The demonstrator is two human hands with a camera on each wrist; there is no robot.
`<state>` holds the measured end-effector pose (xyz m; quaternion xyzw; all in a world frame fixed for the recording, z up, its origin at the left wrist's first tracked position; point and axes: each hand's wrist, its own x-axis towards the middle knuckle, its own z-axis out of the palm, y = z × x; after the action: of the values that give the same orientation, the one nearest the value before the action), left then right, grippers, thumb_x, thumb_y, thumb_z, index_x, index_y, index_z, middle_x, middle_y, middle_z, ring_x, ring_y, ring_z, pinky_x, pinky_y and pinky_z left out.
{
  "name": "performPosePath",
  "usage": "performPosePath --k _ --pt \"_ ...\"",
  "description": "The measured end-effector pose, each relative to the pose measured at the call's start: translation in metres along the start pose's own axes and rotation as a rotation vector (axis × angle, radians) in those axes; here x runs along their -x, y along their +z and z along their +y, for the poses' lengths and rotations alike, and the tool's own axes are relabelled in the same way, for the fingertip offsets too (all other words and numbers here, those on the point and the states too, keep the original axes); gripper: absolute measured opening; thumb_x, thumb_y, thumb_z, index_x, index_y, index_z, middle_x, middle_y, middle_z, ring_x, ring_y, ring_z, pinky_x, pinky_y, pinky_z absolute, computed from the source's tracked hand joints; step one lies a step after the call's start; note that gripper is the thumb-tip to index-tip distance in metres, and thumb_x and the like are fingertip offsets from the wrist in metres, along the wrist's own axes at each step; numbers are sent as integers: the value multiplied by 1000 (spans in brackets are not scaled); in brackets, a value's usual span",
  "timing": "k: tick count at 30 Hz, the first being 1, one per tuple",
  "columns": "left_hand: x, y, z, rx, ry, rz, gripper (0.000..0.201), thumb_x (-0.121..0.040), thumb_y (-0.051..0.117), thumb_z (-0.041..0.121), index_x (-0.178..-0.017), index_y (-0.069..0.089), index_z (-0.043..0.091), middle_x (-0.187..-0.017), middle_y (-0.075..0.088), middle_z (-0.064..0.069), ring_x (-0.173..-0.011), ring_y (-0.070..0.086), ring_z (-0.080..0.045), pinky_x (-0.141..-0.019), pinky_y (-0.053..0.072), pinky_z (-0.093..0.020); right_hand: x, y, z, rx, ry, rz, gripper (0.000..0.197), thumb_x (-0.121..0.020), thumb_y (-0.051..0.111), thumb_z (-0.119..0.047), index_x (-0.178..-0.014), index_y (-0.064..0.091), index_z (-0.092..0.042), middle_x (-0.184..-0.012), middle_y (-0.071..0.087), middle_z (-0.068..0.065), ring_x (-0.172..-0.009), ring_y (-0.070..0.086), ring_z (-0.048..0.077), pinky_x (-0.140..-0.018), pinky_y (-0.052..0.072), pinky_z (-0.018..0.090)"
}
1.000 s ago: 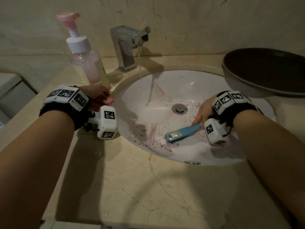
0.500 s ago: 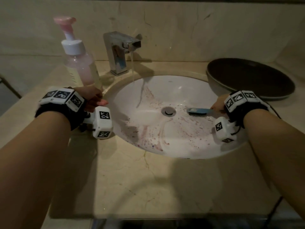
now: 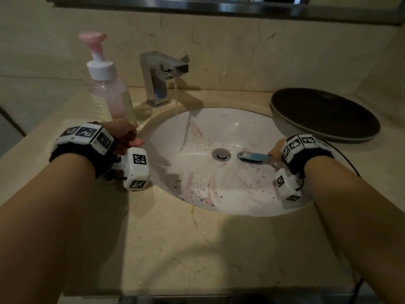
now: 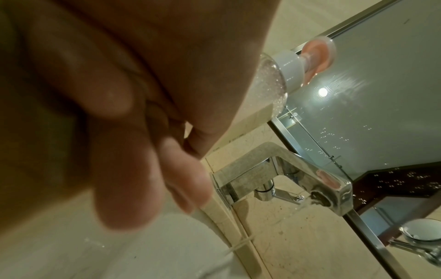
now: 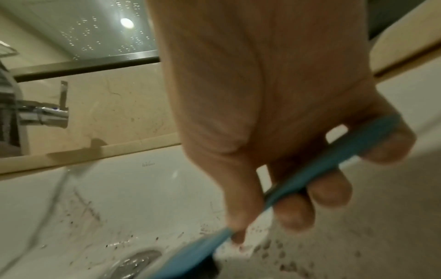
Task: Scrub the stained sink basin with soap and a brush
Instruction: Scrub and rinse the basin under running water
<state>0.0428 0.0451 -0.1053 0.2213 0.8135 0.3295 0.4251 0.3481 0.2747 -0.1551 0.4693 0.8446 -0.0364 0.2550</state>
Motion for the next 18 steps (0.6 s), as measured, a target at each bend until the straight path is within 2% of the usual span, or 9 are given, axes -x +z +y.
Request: performPosePath --k 2,4,7,9,11,13,14,16,18 --pt "0 0 0 7 6 19 36 -98 27 25 -64 35 15 -33 39 2 -40 27 -13 -30 22 -10 2 1 -6 134 -54 -169 42 -98 44 -23 -140 43 -27 -131 55 2 -107 55 19 -91 41 20" --pt "2 1 1 27 22 47 35 -98 29 26 -66 35 15 -31 42 2 -29 32 -12 -31 23 -7 -2 6 -8 56 -102 -375 46 -94 53 -25 -139 45 -28 -128 56 -5 -115 51 19 -105 36 29" --pt "6 2 2 32 23 12 37 -99 28 25 -64 34 15 -39 38 0 -27 29 -11 -29 22 -8 -8 15 -7 -68 -128 -363 48 -87 63 -22 -134 54 -18 -111 55 -2 -103 50 19 -101 41 33" --pt "9 3 3 35 19 -10 40 -99 25 25 -62 33 14 -49 34 -2 -24 28 -9 -28 20 -7 -12 15 -5 65 -126 -261 42 -91 55 -16 -132 54 -23 -106 54 -4 -97 50 16 -89 42 26" --pt "11 4 4 40 16 -22 40 -100 25 25 -62 32 14 -57 29 -3 -21 27 -8 -27 20 -7 -9 13 -4 99 -96 -41 29 -90 52 -11 -116 60 -21 -97 54 1 -87 49 19 -74 42 22" --pt "12 4 4 46 18 -4 39 -99 26 27 -63 31 16 -60 28 -2 -22 27 -7 -28 19 -7 -1 7 -12 137 -151 -66 25 -90 52 -12 -111 57 -23 -96 56 5 -85 49 18 -67 42 15" --pt "11 4 4 54 17 3 38 -99 26 27 -64 31 16 -59 28 -2 -22 26 -8 -29 19 -7 0 2 -23 159 -211 -202 34 -90 52 -13 -119 56 -29 -102 59 5 -89 52 19 -74 44 16" --pt "10 3 3 56 7 -4 37 -99 26 26 -64 30 17 -56 29 -1 -23 25 -8 -30 19 -7 8 -4 -53 112 -298 -434 48 -91 54 -17 -134 49 -36 -123 59 3 -107 54 20 -99 42 29" --pt "9 2 2 40 -2 -6 37 -98 27 25 -62 31 17 -53 32 -1 -32 26 -10 -30 19 -8 12 -10 -84 76 -370 -487 49 -92 54 -18 -138 45 -35 -129 55 3 -108 50 19 -104 37 33"
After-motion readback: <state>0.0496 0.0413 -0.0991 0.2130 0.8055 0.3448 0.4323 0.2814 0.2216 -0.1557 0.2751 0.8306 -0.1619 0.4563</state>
